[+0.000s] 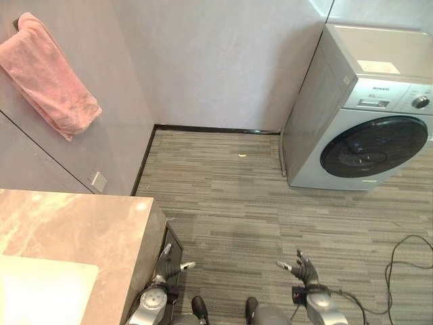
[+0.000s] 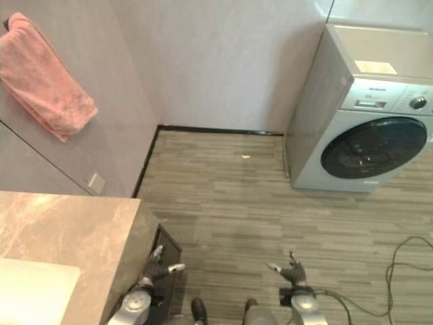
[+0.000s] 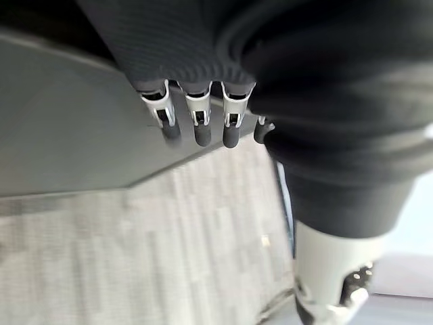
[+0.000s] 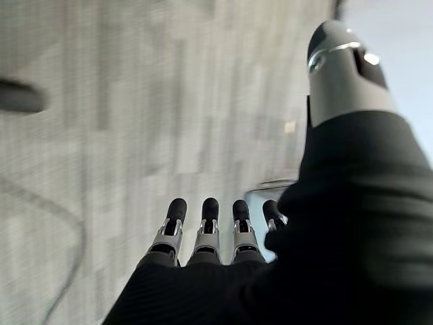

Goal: Put brush and paste in cup on sink, flatten towel.

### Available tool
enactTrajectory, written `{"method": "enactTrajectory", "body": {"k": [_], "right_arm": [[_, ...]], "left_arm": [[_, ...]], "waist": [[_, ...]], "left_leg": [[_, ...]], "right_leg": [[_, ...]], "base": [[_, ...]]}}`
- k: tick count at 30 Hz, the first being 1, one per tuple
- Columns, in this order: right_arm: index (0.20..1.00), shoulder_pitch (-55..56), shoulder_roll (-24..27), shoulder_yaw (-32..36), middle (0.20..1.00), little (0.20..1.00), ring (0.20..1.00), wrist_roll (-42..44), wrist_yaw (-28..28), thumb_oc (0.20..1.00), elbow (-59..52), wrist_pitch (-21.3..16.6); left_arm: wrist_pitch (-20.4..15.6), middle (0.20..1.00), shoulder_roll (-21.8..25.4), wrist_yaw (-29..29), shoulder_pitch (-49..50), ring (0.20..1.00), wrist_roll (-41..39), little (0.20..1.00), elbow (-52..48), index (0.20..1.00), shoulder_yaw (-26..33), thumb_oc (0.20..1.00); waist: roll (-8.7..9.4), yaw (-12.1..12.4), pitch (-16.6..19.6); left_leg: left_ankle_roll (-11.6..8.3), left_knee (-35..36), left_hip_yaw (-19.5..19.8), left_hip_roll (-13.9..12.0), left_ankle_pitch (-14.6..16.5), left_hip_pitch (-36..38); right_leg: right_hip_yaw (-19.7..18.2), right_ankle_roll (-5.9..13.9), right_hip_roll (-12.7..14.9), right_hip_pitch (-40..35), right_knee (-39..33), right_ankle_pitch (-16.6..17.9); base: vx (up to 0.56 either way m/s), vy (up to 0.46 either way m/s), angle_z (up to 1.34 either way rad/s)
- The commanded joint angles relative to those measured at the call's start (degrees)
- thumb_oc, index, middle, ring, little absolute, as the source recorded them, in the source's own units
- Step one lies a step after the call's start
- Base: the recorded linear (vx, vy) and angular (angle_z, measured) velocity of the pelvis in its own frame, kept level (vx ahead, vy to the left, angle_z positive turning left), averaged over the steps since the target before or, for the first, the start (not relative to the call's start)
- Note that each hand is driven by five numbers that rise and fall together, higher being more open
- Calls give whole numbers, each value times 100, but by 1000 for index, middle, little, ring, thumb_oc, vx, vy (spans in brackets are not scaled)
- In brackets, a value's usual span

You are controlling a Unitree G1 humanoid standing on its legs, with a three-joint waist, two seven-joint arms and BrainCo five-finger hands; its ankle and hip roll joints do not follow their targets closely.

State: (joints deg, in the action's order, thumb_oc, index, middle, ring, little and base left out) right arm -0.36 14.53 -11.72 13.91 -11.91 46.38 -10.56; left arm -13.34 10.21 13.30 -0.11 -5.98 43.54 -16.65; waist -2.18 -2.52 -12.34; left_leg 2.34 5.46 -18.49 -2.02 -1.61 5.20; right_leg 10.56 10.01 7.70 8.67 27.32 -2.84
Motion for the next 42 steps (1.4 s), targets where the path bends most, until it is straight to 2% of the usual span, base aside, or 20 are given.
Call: {"method": "enactTrajectory", "body": {"k": [1,3,6,8,11,12,15,17,18,21,23,24,26,29,32,33,36,38,39,42], "right_arm": [[1000,-52,-17,9,1000,1000,1000,191,7,1000,-473,-273],[1000,64,2,33,1000,1000,1000,194,-4,1000,-627,-301],[1000,133,32,49,1000,1000,1000,123,-40,1000,-741,-309],[1000,181,41,66,1000,1000,1000,73,-56,1000,-805,-304],[1000,282,79,28,1000,1000,1000,69,39,1000,-593,-265],[1000,280,129,21,1000,1000,1000,77,61,1000,-572,-267],[1000,237,267,-43,1000,1000,1000,-10,72,1000,-427,-270],[1000,238,345,-19,1000,1000,1000,-40,32,1000,-415,-257],[1000,232,357,16,1000,1000,1000,-38,14,1000,-314,-245],[1000,201,373,41,1000,1000,1000,-63,-17,1000,-289,-236],[1000,173,368,68,1000,1000,1000,-25,-56,1000,-219,-253],[1000,207,367,54,1000,1000,1000,-71,-98,1000,-270,-267],[1000,301,369,-33,1000,1000,1000,-266,-69,1000,-455,-231],[1000,234,283,-161,1000,1000,1000,-448,49,1000,-372,-161],[1000,188,179,-212,1000,1000,1000,-501,82,1000,-305,-161],[1000,187,110,-242,1000,1000,1000,-521,161,1000,-315,-137],[1000,206,66,-260,1000,1000,1000,-582,208,1000,-412,-124],[1000,190,68,-248,1000,1000,1000,-529,200,1000,-575,-154],[1000,181,72,-254,1000,1000,1000,-496,206,1000,-658,-171],[1000,208,78,-248,1000,1000,1000,-438,279,1000,-850,-187]], "left_arm": [[-75,1000,541,211,-143,1000,-81,1000,-26,1000,346,1000],[-80,1000,545,203,-185,1000,-99,1000,63,1000,380,1000],[-66,1000,541,216,-244,1000,-80,1000,171,1000,441,1000],[-72,1000,557,250,-275,1000,-52,1000,209,1000,476,1000],[-58,1000,530,252,-373,1000,44,1000,422,1000,425,1000],[-57,1000,517,255,-361,1000,37,1000,430,1000,430,1000],[-67,1000,525,285,-582,1000,52,1000,508,1000,364,1000],[-68,1000,554,305,-659,1000,23,1000,541,1000,363,1000],[-70,1000,542,300,-678,1000,8,1000,593,1000,349,1000],[-50,1000,530,324,-709,1000,40,1000,676,1000,347,1000],[-35,1000,488,357,-704,1000,72,1000,762,1000,356,1000],[-5,1000,457,408,-731,1000,94,1000,871,1000,393,1000],[65,1000,449,380,-796,1000,188,1000,1077,1000,499,1000],[66,1000,502,358,-611,1000,279,1000,1058,1000,570,1000],[56,1000,555,401,-503,1000,244,1000,1056,1000,670,1000],[49,1000,596,386,-456,1000,238,1000,1081,1000,693,1000],[59,1000,638,372,-370,1000,259,1000,966,1000,650,1000],[70,1000,687,369,-354,1000,292,1000,889,1000,637,1000],[57,1000,717,393,-380,1000,282,1000,886,1000,656,1000],[21,1000,720,402,-423,1000,179,1000,908,1000,699,1000]], "waist": [[101,-16,90],[192,-93,96],[249,-172,85],[267,-225,80],[288,-346,195],[284,-370,223],[419,-308,61],[543,-212,-38],[533,-142,-91],[540,-75,-95],[466,16,-81],[311,93,-51],[303,92,30],[312,255,169],[507,341,221],[678,407,191],[631,417,103],[424,383,22],[416,323,-5],[463,264,17]], "left_leg": [[-5,-90,293,275,371,356],[-116,-51,472,345,463,463],[-255,-46,532,295,593,596],[-324,-46,553,252,667,697],[-420,-709,698,103,978,874],[-513,-1251,715,48,859,708],[-936,-3274,388,-463,-1,-264],[-1072,-3840,31,-731,-305,-568],[-1092,-3823,31,-761,-268,-776],[-991,-3317,-43,-667,-194,-1211],[-859,-2263,-189,-703,-156,-1433],[-918,-1061,-152,-662,-690,-1471],[-968,-123,-615,-834,-958,-1523],[-818,-342,-728,-846,-1114,-1468],[-676,-745,-759,-660,-784,-1487],[-369,-1024,-808,-388,-399,-1434],[7,-1066,-681,-52,27,-1068],[124,-992,-535,-95,88,-821],[107,-928,-369,-22,136,-678],[-6,-827,-50,151,308,-346]], "right_leg": [[226,337,398,330,74,1144],[276,211,501,413,-1173,1200],[439,286,626,516,-2031,1493],[501,334,685,557,-2176,1569],[441,72,403,326,-1919,1129],[529,-61,310,209,-1919,983],[862,-406,261,-256,-1957,660],[1019,-539,257,-538,-2084,505],[1027,-562,205,-683,-2164,433],[1031,-529,163,-894,-2333,394],[1035,-444,74,-1114,-2459,242],[1014,-401,-107,-1284,-2449,73],[1048,-311,-215,-1676,-2337,-264],[952,-272,-280,-1876,-2206,-372],[839,-76,1,-1826,-1497,-323],[657,245,308,-1632,-490,550],[513,391,631,-1093,988,1530],[400,251,468,-421,1489,1363],[321,165,353,-123,1163,1102],[784,33,716,-84,-255,810]], "base": [[326,-55,11],[378,-149,8],[243,-120,16],[316,-144,19],[400,-184,41],[362,-244,31],[255,-293,26],[272,-248,35],[315,-166,21],[227,-54,11],[495,10,25],[776,99,39],[912,123,26],[557,101,-14],[399,160,-41],[363,272,-21],[409,303,28],[357,153,78],[445,96,53],[432,-56,58]]}}
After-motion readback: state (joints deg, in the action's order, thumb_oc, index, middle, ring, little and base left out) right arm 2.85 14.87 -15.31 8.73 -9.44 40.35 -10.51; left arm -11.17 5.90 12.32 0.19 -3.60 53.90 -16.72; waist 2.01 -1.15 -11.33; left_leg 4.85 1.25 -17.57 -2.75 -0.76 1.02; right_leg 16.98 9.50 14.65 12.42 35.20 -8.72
